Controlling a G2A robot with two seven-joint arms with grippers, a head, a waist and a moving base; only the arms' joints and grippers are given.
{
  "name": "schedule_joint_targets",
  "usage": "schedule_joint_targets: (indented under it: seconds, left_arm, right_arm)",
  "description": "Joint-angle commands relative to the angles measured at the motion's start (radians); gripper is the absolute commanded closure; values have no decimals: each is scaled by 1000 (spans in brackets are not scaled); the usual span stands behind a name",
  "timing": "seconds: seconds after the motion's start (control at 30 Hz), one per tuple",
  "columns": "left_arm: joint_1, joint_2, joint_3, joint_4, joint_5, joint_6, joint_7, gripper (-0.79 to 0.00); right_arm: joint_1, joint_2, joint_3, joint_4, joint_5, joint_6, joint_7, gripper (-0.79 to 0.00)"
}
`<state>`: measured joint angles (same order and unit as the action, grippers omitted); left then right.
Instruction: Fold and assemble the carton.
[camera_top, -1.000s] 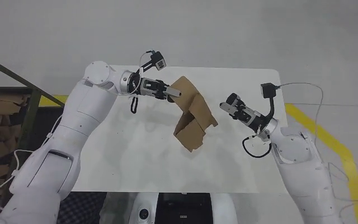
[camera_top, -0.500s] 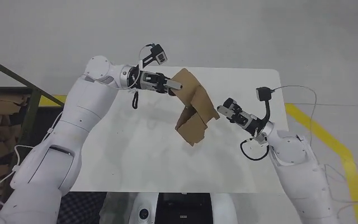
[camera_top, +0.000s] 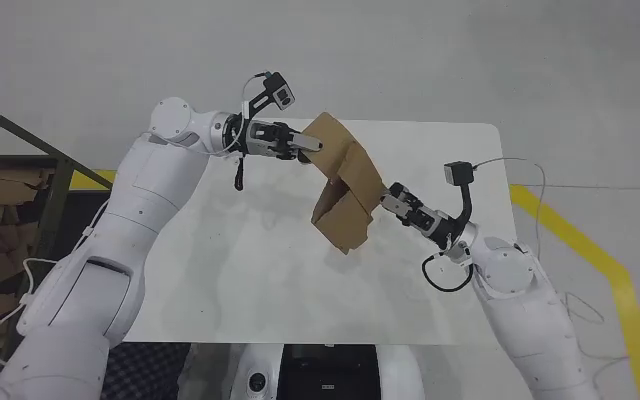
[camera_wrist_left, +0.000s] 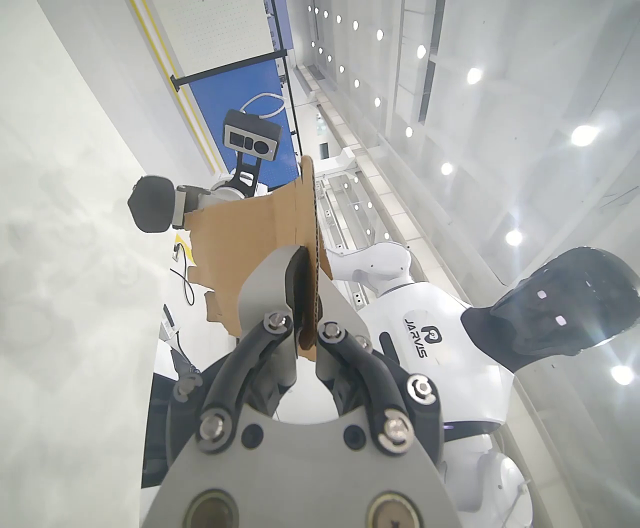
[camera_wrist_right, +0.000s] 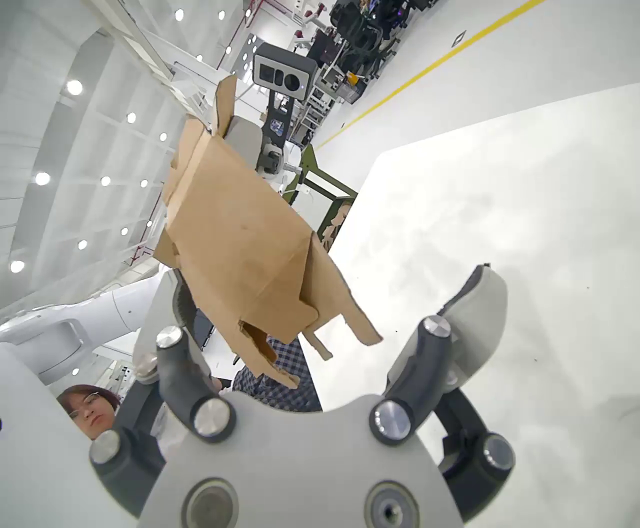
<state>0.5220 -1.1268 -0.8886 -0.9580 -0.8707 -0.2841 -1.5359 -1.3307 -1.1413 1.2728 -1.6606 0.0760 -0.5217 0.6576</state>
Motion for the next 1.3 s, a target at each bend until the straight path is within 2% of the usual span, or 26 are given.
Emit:
schedule_joint_targets:
  seconds: [0.0,0.7,1.27]
  left_arm:
    - [-1,0,3,4,-9,2,0,0]
    - [-12,-4,36,43,-46,0,0,0]
    - [-6,1,30,89,-69,5,0,0]
  right_arm:
    - [1,0,-6,1,7,-6,8,-785]
    - [5,-3,-49,5,169,-78,55,-785]
    - [3,1,-23,17,185,-91,43,-785]
